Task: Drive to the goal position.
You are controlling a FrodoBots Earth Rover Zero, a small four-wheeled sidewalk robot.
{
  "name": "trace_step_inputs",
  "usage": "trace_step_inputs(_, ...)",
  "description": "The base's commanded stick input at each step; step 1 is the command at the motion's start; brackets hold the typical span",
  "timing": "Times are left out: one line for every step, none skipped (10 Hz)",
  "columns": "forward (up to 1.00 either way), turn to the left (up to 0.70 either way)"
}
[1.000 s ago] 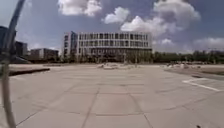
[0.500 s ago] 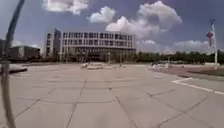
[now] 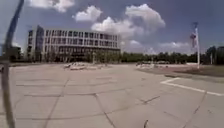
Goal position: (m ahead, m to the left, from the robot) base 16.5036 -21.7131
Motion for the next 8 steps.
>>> trace_step_inputs(0.85,0.00)
trace_step_inputs(0.85,0.00)
trace_step_inputs(0.85,0.00)
trace_step_inputs(0.85,0.00)
trace_step_inputs(0.85,0.00)
trace_step_inputs(0.85,0.00)
trace_step_inputs(0.85,0.00)
trace_step_inputs(0.85,0.00)
